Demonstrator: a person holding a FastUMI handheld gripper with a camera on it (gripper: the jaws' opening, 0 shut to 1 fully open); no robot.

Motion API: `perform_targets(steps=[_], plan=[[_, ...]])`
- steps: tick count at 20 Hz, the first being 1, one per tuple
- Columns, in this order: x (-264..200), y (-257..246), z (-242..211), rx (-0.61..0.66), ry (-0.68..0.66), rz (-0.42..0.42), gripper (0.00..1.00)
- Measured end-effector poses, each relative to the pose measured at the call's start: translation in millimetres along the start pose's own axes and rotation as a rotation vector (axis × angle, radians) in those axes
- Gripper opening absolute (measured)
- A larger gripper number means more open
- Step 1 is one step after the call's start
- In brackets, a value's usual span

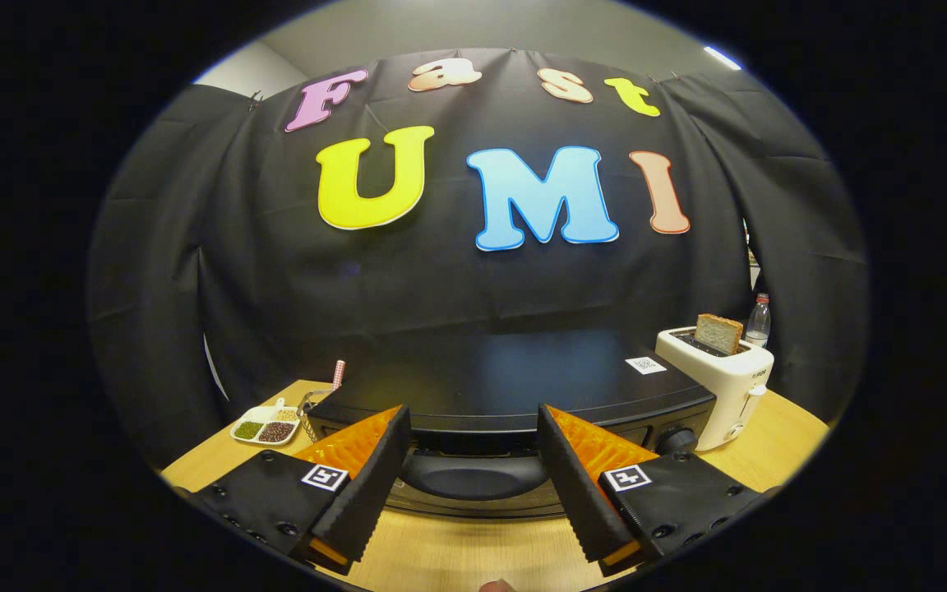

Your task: Open the toaster oven, put the food inside, and close the toaster oven door.

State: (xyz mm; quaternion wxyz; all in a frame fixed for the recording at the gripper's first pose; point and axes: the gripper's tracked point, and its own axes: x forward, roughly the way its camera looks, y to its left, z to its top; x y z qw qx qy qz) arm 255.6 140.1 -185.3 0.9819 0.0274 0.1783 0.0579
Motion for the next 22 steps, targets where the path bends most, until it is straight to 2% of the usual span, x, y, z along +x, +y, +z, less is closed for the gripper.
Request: perform_targets(steps=[6, 13, 22], plan=[[1.2, -1.2, -12.5, -0.04, -0.01, -0.037, 0.97], [-30.2, 2.8, -29.3, -0.055, -0.027, -0.038, 0.97], [-73.4, 5.5, -73.9, -0.052, 0.043, -0.038, 0.97]])
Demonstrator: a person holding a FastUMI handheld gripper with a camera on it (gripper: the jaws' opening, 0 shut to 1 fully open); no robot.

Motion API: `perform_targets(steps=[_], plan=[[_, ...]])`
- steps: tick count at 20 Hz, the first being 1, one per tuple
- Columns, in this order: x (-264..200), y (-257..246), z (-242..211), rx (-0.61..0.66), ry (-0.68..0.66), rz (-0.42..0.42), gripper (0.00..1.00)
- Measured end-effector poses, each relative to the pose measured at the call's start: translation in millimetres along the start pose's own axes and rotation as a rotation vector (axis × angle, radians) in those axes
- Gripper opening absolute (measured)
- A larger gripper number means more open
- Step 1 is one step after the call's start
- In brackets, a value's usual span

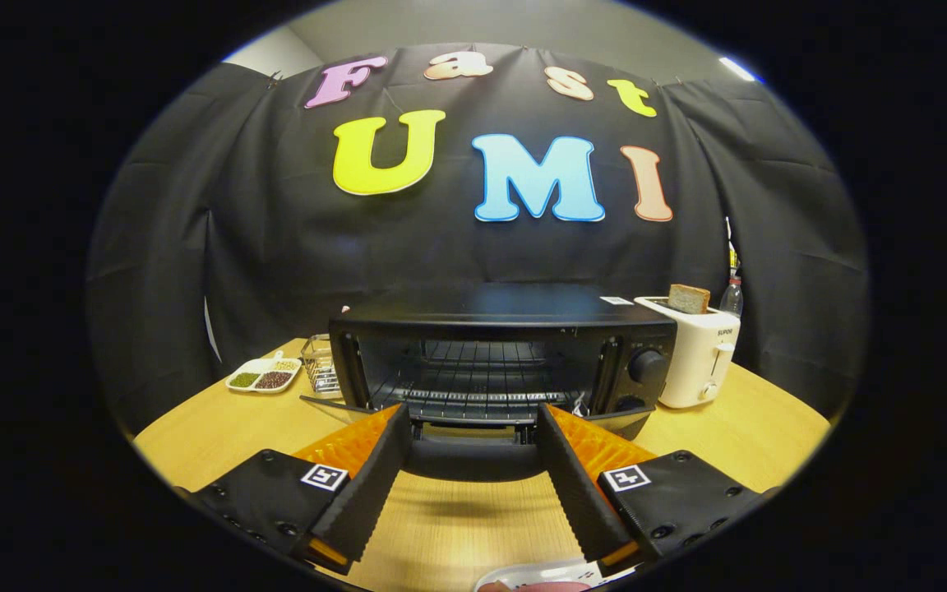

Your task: Open the toaster oven, put the food inside, and close the toaster oven door.

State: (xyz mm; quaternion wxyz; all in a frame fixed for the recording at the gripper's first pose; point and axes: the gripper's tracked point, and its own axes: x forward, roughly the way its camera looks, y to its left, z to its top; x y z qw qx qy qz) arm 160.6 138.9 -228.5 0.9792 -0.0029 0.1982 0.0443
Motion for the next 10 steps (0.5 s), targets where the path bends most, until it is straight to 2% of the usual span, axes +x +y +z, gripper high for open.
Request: perform_targets(steps=[6, 10], plan=[[-17.3, 1.2, -33.8, -0.023, 0.084, 0.006, 0.97], [-26.2, 0.0, -67.4, -0.018, 0.194, 0.033, 0.97]])
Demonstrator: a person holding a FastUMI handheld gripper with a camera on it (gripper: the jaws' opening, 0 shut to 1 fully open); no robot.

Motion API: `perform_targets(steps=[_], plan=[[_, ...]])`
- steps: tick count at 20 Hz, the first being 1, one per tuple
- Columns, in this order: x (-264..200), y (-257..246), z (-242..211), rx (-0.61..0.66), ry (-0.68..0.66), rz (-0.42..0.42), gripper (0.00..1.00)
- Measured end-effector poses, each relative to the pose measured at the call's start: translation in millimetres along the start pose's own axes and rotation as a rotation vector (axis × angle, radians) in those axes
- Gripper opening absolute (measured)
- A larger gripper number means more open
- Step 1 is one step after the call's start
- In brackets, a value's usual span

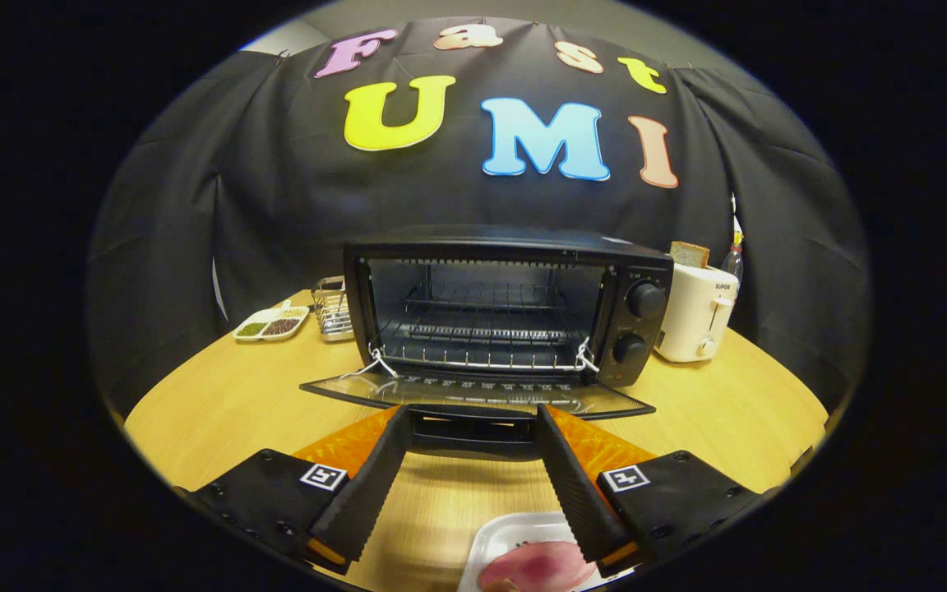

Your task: Open the toaster oven, put the food inside, and close the toaster oven door.

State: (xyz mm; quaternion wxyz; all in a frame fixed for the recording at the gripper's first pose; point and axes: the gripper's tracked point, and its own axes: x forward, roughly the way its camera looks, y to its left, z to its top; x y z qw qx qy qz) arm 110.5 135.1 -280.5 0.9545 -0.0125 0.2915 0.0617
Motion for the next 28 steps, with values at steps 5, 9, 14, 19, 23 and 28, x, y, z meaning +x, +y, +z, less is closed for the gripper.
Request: perform_targets(steps=[5, 9, 14, 19, 23, 28], plan=[[-16.6, -10.7, -12.7, 0.093, 0.115, 0.039, 0.97], [-35.9, -30.2, -9.7, 0.119, 0.182, 0.09, 0.96], [-65.3, -40.0, -22.3, 0.19, 0.359, 0.231, 0.97], [-84.2, -69.6, -36.2, 0.18, 0.454, 0.228, 0.97], [-90.8, -92.9, -47.8, 0.212, 0.518, 0.203, 0.97], [-97.4, -104.6, -69.4, 0.29, 0.629, 0.204, 0.97]])
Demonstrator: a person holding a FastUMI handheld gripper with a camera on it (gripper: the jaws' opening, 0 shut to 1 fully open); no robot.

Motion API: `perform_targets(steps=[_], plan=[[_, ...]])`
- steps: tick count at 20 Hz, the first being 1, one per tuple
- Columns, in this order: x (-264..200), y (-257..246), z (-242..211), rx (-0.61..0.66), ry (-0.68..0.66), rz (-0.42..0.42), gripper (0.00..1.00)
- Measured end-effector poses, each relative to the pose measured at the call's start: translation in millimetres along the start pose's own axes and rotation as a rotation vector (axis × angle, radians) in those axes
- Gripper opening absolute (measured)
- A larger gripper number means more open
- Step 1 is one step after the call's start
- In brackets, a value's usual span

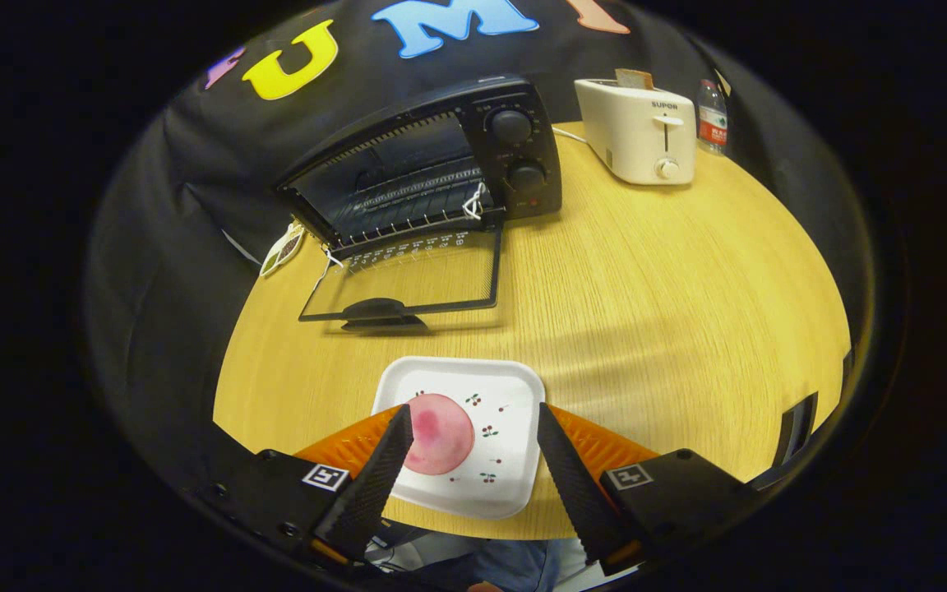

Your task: Open the toaster oven, put the food inside, and close the toaster oven door.

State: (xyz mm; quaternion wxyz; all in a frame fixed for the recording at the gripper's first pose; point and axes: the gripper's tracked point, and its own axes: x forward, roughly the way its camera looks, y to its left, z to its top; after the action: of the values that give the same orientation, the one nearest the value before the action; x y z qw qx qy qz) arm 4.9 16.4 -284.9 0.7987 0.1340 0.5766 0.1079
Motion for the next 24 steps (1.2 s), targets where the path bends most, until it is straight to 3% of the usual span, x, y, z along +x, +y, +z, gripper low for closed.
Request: perform_targets(steps=[5, 12, 19, 21, 24], plan=[[5.2, -13.5, -21.5, 0.038, 0.1, -0.008, 0.98], [18.5, -21.5, -33.3, 0.08, 0.206, -0.006, 0.88], [22.8, -37.6, -34.1, 0.109, 0.251, -0.034, 0.3], [22.4, -36.9, -33.9, 0.154, 0.253, -0.004, 0.08], [26.8, -33.6, -37.5, 0.264, 0.246, 0.056, 0.02]])
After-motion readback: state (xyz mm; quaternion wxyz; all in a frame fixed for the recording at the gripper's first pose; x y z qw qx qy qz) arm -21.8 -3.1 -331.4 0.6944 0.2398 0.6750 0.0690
